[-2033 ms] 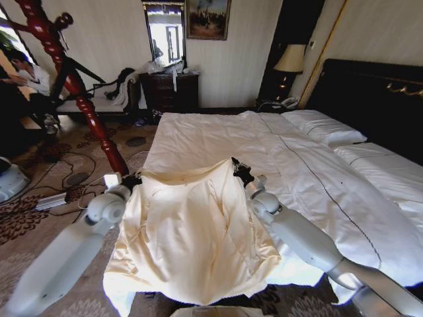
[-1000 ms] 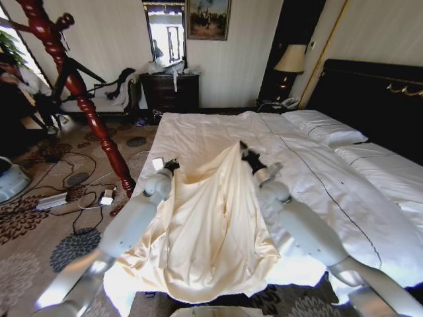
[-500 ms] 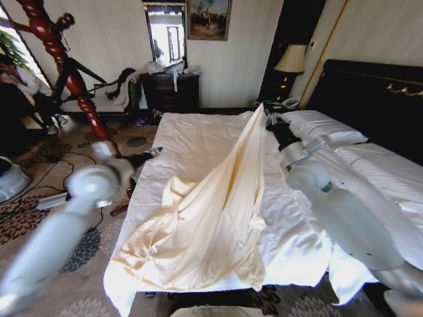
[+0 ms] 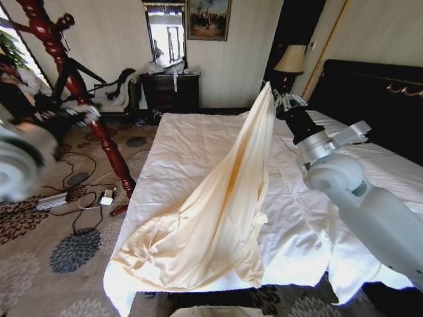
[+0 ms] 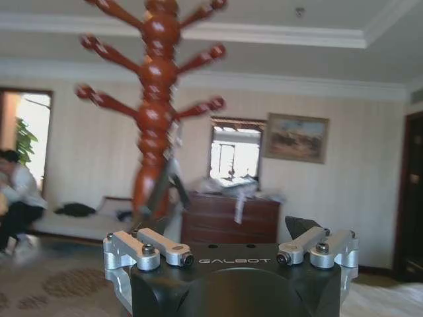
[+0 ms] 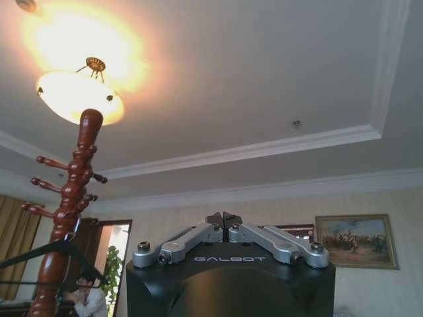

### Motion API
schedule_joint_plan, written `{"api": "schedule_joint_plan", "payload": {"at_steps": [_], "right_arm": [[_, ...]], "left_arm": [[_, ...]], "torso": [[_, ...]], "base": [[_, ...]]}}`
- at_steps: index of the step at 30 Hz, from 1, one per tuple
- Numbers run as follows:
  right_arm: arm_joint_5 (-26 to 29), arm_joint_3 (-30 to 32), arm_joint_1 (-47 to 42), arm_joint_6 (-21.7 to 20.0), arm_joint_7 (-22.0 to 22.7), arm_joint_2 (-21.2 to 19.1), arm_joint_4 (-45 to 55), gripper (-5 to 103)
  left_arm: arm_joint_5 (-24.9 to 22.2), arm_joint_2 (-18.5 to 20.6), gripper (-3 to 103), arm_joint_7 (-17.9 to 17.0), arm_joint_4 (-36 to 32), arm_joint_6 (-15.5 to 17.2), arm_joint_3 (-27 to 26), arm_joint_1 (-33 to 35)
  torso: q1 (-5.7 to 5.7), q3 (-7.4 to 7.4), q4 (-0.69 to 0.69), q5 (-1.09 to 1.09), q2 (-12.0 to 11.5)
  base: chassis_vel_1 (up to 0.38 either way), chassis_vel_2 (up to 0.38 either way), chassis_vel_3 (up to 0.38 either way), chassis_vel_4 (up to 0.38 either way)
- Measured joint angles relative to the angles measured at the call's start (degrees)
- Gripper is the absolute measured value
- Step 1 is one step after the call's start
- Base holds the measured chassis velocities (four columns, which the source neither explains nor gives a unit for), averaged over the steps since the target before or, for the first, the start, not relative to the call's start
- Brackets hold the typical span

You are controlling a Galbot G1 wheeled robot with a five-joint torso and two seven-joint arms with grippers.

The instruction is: Pick up the clothes from the bed and hang them on the clothes hanger.

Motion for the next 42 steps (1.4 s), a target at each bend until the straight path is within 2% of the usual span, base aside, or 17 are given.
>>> {"api": "schedule_joint_plan", "payload": {"at_steps": [3, 6, 12, 16, 17, 21, 22, 25, 26, 28, 30, 32, 33, 36, 38, 40, 42], "right_arm": [[-1.0, 0.1, -1.4, -0.1, 0.0, -0.2, 0.8, 0], [-2.3, -0.5, -2.0, -0.1, -0.1, 0.7, 1.0, 0], [-3.4, -2.1, -1.5, -0.2, -0.9, 3.8, -0.6, 0], [-3.9, -3.3, -0.5, -0.2, -2.2, 5.9, -2.4, 0], [-3.9, -3.3, -0.5, -0.2, -2.2, 5.9, -2.4, 0], [-4.8, -3.2, -0.9, 0.1, -2.8, 6.9, -2.9, 0], [-4.8, -3.2, -0.9, 0.1, -2.8, 6.9, -2.9, 0], [-5.3, -2.7, -2.0, 0.5, -2.8, 6.9, -2.9, 0], [-5.5, -2.5, -2.3, 0.6, -2.8, 6.9, -2.9, 0], [-5.6, -2.4, -2.5, 0.7, -2.8, 6.9, -2.9, 0], [-5.7, -2.2, -2.8, 0.7, -2.8, 7.0, -2.9, 0], [-5.9, -1.6, -3.5, 0.8, -2.6, 7.2, -2.8, 0], [-5.9, -1.6, -3.5, 0.8, -2.6, 7.2, -2.8, 0], [-6.5, 2.7, -8.5, 1.0, -1.4, 5.4, -0.9, 0], [-6.6, 5.0, -10.9, 1.0, -1.0, 4.5, 0.0, 0], [-6.6, 8.7, -14.3, 1.0, -0.3, 3.2, 1.1, 0], [-6.2, 10.3, -14.9, 0.9, 0.3, 2.9, 1.0, 0]], "left_arm": [[0.1, 1.8, 100, 0.0, 3.1, 1.5, 0.8, -2.5], [1.2, 4.6, 100, 1.5, 10.4, 3.7, 1.7, -4.9], [2.9, 8.0, 100, 5.8, 20.8, 3.3, 2.8, -4.7], [0.1, 10.8, 100, 10.5, 26.2, 2.7, 3.7, -3.9], [0.1, 10.8, 100, 10.5, 26.2, 2.7, 3.7, -3.9], [1.2, 14.6, 100, 18.3, 31.3, 2.4, 4.7, -2.7], [1.2, 14.6, 100, 18.3, 31.3, 2.4, 4.7, -2.7], [2.1, 17.1, 100, 29.5, 33.0, -0.6, 4.9, -1.3], [1.9, 17.2, 100, 31.5, 32.9, -1.4, 4.9, -1.2], [1.7, 16.9, 100, 32.5, 32.6, -2.0, 4.9, -1.2], [2.4, 15.2, 100, 32.2, 31.3, -3.1, 5.0, -1.3], [3.1, 11.7, 100, 26.6, 28.1, -3.2, 4.8, -1.3], [3.1, 11.7, 100, 26.6, 28.1, -3.2, 4.8, -1.3], [4.0, 5.8, 100, 20.1, 21.6, -3.1, 3.6, -1.1], [4.8, 3.7, 100, 18.8, 18.8, -3.2, 3.3, -0.8], [8.5, -0.8, 100, 17.0, 13.8, -4.2, 2.6, 0.8], [13.3, -5.9, 100, 16.0, 10.8, -6.6, 2.6, 3.2]], "torso": [[0.0, 0.0, -0.02, 0.03, 0.0], [0.0, 0.0, -0.02, 0.0, 0.0], [0.01, 0.01, 0.03, -0.02, 0.0], [0.0, 0.01, -0.01, 0.01, 0.0], [0.0, 0.01, -0.01, 0.01, 0.0], [0.01, 0.01, 0.01, -0.01, 0.0], [0.01, 0.01, 0.01, -0.01, 0.0], [0.0, 0.0, 0.01, 0.03, 0.0], [0.0, 0.01, -0.02, 0.02, 0.0], [0.01, 0.0, -0.03, 0.03, 0.0], [0.0, 0.0, -0.01, 0.04, 0.0], [0.0, 0.0, 0.03, -0.02, 0.0], [0.0, 0.0, 0.03, -0.02, 0.0], [0.03, 0.01, 0.04, 0.0, 0.0], [0.02, 0.01, -0.02, 0.0, 0.0], [-0.01, -0.01, -0.1, 0.06, 0.0], [-0.02, -0.01, -0.05, 0.05, 0.0]], "base": [[0.0, 0.0, 0.0, 0.0], [0.0, 0.0, 0.0, 0.0], [0.0, 0.0, 0.0, 0.0], [0.0, 0.0, 0.0, 0.0], [0.0, 0.0, 0.0, 0.0], [0.0, 0.0, 0.0, 0.0], [0.0, 0.0, 0.0, 0.0], [0.0, 0.0, 0.0, 0.0], [0.0, 0.0, 0.0, 0.0], [0.0, 0.0, 0.0, 0.0], [0.0, 0.0, 0.0, 0.0], [0.0, 0.0, 0.0, 0.0], [0.0, 0.0, 0.0, 0.0], [0.0, 0.0, 0.0, 0.0], [0.0, 0.0, 0.0, 0.0], [0.0, 0.0, 0.0, 0.0], [0.0, 0.0, 0.0, 0.0]]}}
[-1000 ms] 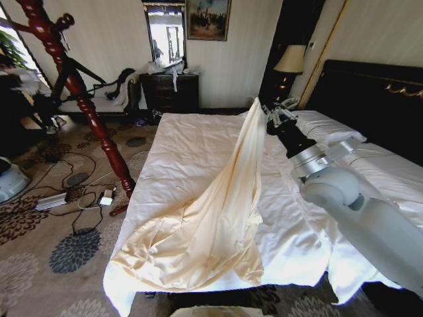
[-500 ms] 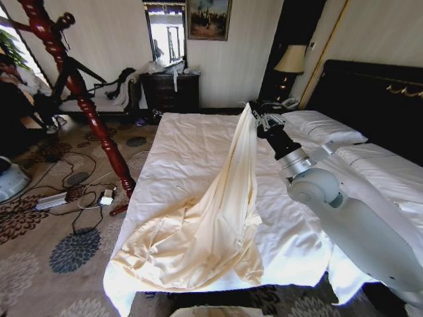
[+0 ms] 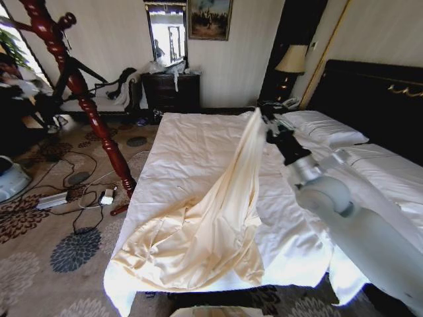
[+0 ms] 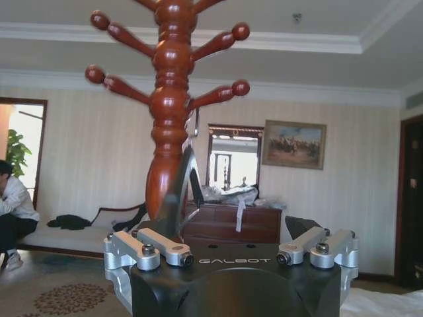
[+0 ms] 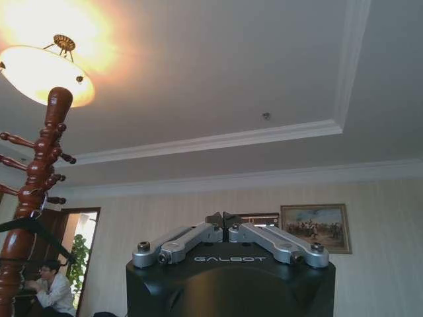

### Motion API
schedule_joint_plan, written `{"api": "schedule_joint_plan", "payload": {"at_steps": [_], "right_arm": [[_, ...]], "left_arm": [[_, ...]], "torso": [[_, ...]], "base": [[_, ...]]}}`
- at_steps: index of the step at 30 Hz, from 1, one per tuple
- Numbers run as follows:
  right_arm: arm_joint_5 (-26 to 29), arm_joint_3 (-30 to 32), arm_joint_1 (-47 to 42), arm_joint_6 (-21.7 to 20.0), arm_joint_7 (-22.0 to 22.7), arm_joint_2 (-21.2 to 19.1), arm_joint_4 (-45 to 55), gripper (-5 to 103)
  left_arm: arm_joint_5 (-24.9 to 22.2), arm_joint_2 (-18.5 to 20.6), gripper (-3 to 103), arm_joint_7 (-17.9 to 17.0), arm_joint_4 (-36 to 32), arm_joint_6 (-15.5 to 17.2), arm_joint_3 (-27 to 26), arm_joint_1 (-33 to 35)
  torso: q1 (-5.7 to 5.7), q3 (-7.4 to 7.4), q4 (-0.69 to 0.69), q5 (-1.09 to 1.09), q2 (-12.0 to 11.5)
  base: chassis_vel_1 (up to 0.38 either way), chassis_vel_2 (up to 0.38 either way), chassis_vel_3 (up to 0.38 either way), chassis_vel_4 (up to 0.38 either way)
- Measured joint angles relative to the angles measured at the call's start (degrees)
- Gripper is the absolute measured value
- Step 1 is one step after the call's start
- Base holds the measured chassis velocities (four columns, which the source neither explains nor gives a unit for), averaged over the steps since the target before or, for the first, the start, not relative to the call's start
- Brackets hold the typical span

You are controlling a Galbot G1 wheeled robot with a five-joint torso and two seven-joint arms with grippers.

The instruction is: Pick up the clothes from the bed and hang them on the clothes hanger.

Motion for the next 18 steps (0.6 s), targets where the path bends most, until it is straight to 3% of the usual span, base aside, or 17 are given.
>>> {"api": "schedule_joint_plan", "payload": {"at_steps": [1, 3, 5, 7, 10, 14, 17, 18], "right_arm": [[0.0, 0.0, 0.0, 0.0, 0.0, 0.0, 0.0, 0], [0.5, 0.0, 1.0, -0.1, 0.3, 0.0, -1.0, 0], [0.8, -1.0, 2.7, -0.1, 0.2, 0.2, -2.3, 0], [1.0, -1.4, 3.2, -0.1, 0.1, 0.2, -3.1, 0], [1.1, -2.2, 3.8, -0.1, -0.5, 0.4, -4.7, 0], [1.2, -2.6, 3.8, 0.0, -1.0, 0.8, -6.1, 0], [1.2, -2.9, 3.5, 0.1, -1.0, 0.8, -6.8, 0], [1.3, -3.2, 3.4, 0.2, -0.9, 0.5, -7.2, 0]], "left_arm": [[0.0, 0.0, 100, 0.0, 0.0, 0.0, 0.0, 0.0], [4.0, -5.2, 100, -0.5, -0.6, -2.5, 1.8, 0.5], [8.6, -10.1, 100, 0.1, 0.6, -4.4, 4.2, -0.2], [11.0, -12.0, 100, 0.6, 1.9, -5.3, 6.2, -1.2], [15.6, -14.8, 100, 2.0, 6.9, -7.1, 11.3, -4.6], [18.7, -16.9, 100, 3.0, 12.6, -7.6, 16.2, -9.8], [20.1, -18.8, 100, 3.8, 16.3, -7.8, 20.3, -14.6], [20.8, -20.5, 100, 4.0, 18.7, -7.8, 23.4, -18.3]], "torso": [[0.0, 0.0, 0.0, 0.0, 0.0], [0.01, 0.01, 0.11, -0.04, 0.0], [0.02, 0.01, 0.11, -0.12, 0.0], [0.01, 0.01, 0.07, -0.02, 0.0], [0.03, 0.02, -0.01, -0.04, 0.0], [0.02, 0.02, 0.1, -0.04, 0.0], [0.02, 0.01, 0.07, -0.01, 0.0], [0.03, 0.02, 0.03, -0.09, 0.0]], "base": [[0.0, 0.0, 0.0, 0.0], [0.0, 0.0, 0.0, 0.0], [0.0, 0.0, 0.0, 0.0], [0.0, 0.0, 0.0, 0.0], [0.0, 0.0, 0.0, 0.0], [0.0, 0.0, 0.0, 0.0], [0.0, 0.0, 0.0, 0.0], [0.0, 0.0, 0.0, 0.0]]}}
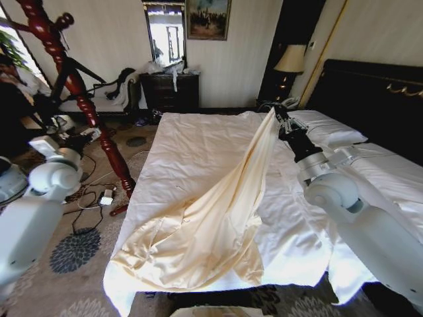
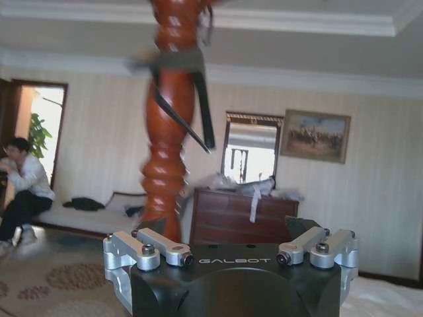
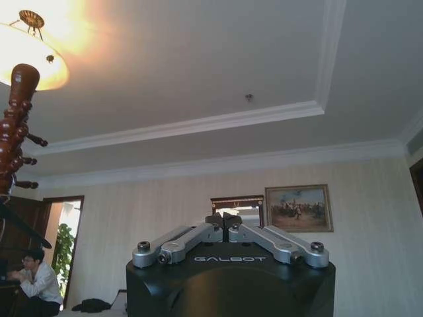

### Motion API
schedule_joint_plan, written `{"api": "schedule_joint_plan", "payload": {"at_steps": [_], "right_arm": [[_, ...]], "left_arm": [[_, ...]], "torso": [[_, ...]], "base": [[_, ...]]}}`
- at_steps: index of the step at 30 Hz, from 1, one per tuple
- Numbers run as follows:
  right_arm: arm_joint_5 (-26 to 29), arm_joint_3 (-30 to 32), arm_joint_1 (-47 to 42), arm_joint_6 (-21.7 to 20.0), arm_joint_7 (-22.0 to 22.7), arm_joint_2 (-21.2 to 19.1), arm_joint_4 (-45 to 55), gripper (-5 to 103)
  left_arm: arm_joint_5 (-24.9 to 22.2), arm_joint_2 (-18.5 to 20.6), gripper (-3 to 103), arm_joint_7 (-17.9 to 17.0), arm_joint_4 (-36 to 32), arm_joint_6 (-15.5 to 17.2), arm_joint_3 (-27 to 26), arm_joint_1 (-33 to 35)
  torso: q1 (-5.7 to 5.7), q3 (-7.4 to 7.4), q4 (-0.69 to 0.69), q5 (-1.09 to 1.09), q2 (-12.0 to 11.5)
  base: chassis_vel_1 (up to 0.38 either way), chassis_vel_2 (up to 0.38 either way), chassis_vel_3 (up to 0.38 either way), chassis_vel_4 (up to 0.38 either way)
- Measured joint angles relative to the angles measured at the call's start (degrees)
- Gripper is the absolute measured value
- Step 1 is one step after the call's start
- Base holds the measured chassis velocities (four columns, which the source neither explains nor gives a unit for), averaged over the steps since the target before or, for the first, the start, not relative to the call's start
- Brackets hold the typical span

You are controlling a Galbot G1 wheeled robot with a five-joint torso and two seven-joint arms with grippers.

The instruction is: Pick up the clothes from the bed and hang them on the clothes hanger.

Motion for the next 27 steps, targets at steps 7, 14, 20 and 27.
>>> {"api": "schedule_joint_plan", "payload": {"at_steps": [7, 14, 20, 27], "right_arm": [[0.0, -0.4, 0.0, 0.0, 0.1, -0.5, -0.2, 0], [-0.5, -0.2, -0.7, -0.1, 0.1, 0.4, 0.0, 0], [-0.8, -0.2, -0.6, -0.1, 0.1, 1.3, 0.1, 0], [-1.1, -0.2, -0.5, -0.1, 0.0, 2.1, 0.3, 0]], "left_arm": [[-1.2, -2.7, 100, -1.2, 5.1, 2.7, 11.4, -17.7], [-6.5, 1.0, 100, -4.6, 6.1, 10.1, 19.6, -31.8], [-8.9, 3.2, 100, -9.9, 7.5, 19.4, 21.5, -38.9], [-10.4, 5.3, 100, -9.7, 18.6, 26.5, 24.3, -46.7]], "torso": [[0.0, -0.01, -0.02, 0.09, 0.0], [-0.01, -0.01, 0.02, 0.06, 0.0], [-0.01, -0.01, 0.02, 0.03, 0.0], [-0.01, -0.02, 0.05, 0.03, 0.0]], "base": [[0.0, 0.0, 0.0, 0.0], [0.0, 0.0, 0.0, 0.0], [0.0, 0.0, 0.0, 0.0], [0.0, 0.0, 0.0, 0.0]]}}
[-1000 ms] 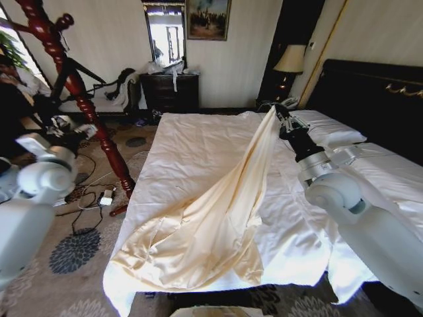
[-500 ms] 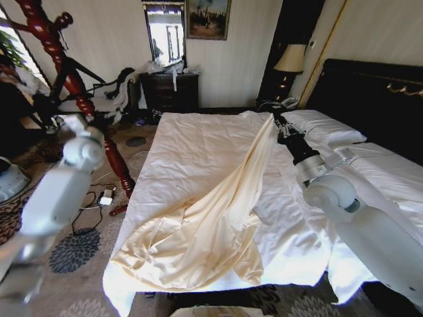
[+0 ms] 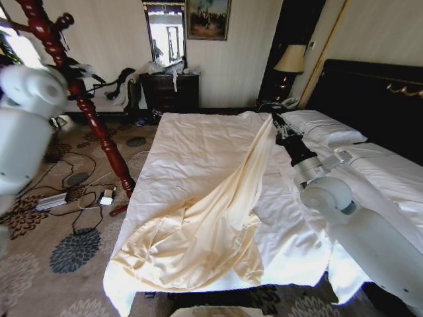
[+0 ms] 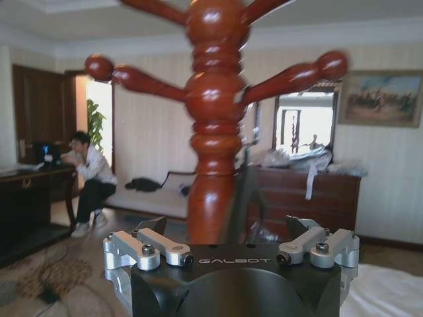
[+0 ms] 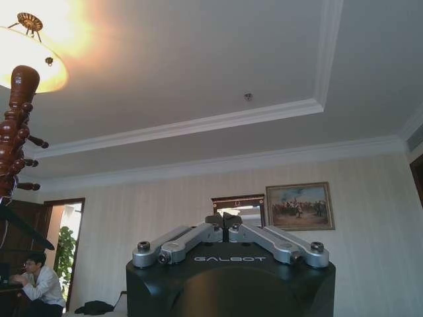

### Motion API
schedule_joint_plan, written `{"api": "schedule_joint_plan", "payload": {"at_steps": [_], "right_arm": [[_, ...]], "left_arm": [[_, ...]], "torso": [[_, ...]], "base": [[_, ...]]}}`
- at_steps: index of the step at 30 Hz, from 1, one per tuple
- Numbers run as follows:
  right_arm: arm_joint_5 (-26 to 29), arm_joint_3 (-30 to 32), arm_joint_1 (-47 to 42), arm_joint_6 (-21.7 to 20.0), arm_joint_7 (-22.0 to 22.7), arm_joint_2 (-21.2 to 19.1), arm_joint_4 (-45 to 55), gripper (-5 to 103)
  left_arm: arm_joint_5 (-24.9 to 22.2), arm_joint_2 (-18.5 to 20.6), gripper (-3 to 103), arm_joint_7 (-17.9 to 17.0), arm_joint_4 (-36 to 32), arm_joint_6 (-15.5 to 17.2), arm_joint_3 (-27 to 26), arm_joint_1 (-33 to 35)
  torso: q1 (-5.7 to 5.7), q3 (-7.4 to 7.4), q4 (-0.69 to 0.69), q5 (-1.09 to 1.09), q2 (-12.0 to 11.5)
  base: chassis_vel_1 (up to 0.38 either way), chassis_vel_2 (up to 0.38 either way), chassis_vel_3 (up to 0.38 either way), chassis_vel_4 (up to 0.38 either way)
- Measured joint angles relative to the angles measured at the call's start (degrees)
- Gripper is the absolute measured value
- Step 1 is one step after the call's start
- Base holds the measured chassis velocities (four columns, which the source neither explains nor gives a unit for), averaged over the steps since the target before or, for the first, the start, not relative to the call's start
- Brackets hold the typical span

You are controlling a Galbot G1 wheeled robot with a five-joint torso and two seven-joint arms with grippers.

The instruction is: Pick up the clothes from the bed and hang them on the clothes hanger.

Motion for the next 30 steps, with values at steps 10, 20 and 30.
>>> {"api": "schedule_joint_plan", "payload": {"at_steps": [10, 20, 30], "right_arm": [[0.1, 0.5, 0.0, 0.5, -0.6, -0.1, -0.3, 0], [0.0, 0.6, -0.1, 0.9, -1.0, 0.4, -1.2, 0], [-0.1, 0.6, -0.2, 1.1, -1.1, 0.9, -1.7, 0]], "left_arm": [[0.7, -1.7, 100, 1.6, 7.2, 1.4, 2.7, -1.5], [-1.0, -2.4, 80, 1.9, 7.5, 1.3, 4.8, -2.2], [-2.8, -2.7, 42, 0.9, 7.7, 1.0, 5.4, -2.5]], "torso": [[0.0, 0.0, -0.03, 0.01, 0.0], [0.0, 0.01, -0.02, 0.02, 0.0], [0.0, 0.0, -0.03, 0.02, 0.0]], "base": [[0.0, 0.0, 0.0, 0.0], [0.0, 0.0, 0.0, 0.0], [0.0, 0.0, 0.0, 0.0]]}}
